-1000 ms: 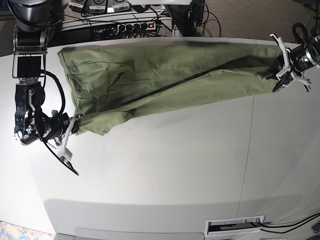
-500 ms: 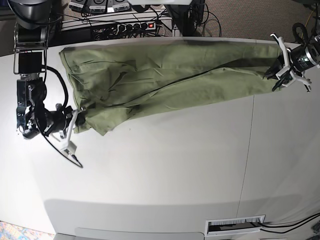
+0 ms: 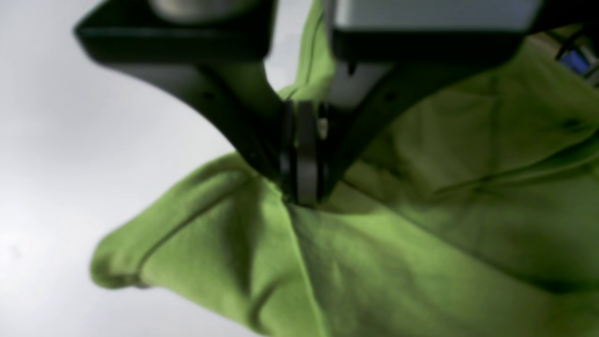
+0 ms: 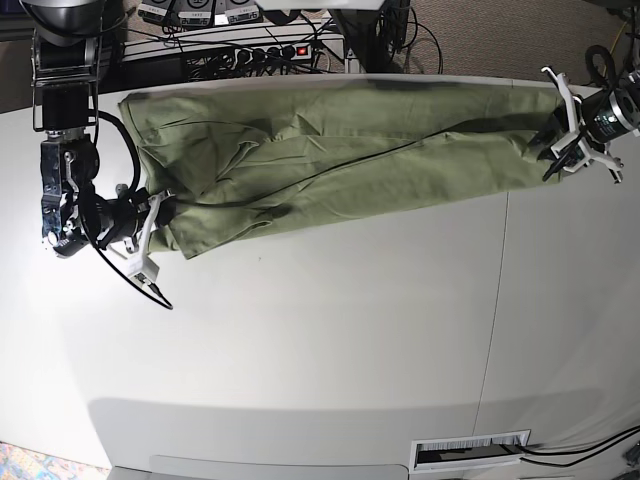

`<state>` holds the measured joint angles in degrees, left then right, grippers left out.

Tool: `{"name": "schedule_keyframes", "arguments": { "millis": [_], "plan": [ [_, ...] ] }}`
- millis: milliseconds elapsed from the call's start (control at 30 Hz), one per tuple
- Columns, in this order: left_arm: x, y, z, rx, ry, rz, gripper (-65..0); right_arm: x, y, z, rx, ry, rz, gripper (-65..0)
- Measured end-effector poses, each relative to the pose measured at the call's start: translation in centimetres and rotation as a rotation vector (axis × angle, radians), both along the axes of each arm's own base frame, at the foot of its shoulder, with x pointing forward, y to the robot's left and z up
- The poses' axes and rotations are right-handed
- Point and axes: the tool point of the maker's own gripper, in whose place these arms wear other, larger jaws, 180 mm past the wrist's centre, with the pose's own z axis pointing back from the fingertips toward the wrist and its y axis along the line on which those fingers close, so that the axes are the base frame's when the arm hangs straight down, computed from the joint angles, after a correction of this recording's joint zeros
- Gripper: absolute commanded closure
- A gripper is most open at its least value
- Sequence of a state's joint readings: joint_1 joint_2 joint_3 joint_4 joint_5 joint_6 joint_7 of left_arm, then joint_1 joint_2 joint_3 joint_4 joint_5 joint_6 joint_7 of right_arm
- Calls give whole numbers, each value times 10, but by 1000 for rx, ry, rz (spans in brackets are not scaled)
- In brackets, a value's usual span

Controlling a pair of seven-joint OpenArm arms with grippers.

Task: Fold the T-shirt properly
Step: 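Lower the folded hem onto the shirt with both grippers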

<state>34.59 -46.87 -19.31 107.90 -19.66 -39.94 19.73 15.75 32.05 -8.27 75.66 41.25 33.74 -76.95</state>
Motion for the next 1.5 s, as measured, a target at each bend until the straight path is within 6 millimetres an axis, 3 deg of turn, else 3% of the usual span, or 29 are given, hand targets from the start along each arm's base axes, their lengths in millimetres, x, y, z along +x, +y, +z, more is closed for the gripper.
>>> {"name": "schedule_keyframes", "arguments": {
  "millis": [67, 200, 267, 400, 533, 733, 833, 967, 1067, 1233, 1500],
  "plan": [
    [4, 7, -1, 38, -18, 23, -256, 3, -2, 1, -10, -12, -1, -1],
    [4, 9, -2, 52, -19, 21, -256, 12, -2, 9, -20, -43, 2, -156],
    [4, 9, -2, 52, -19, 22, -256, 17, 5, 19, -9, -78, 24, -180],
    [5, 4, 1, 8, -17, 32, -256, 25, 24, 40, 26, -144, 78, -179],
    [5, 1, 3, -18, -16, 39, -255, 16, 29, 35, 52, -115, 82, -171],
    [8, 0, 6, -54, -19, 72, -254, -11, 52, 9, 118, -30, 93, 0],
    [17, 18, 3, -33, -23, 224, -254, -26, 65, -5, 145, 12, 97, 0],
    [10, 16, -3, -102, 49, 282, -254, -26, 84, -8, 194, 9, 102, 0],
    [7, 32, -20, -130, 91, 421, -254, -26, 94, -8, 219, 4, 103, 0],
    [-6, 42, -47, -186, 189, 529, -256, -26, 96, -8, 225, 4, 104, 0],
    [5, 58, -50, -159, 174, 595, -267, -26, 95, -8, 221, 2, 103, 0]
  ]
}}
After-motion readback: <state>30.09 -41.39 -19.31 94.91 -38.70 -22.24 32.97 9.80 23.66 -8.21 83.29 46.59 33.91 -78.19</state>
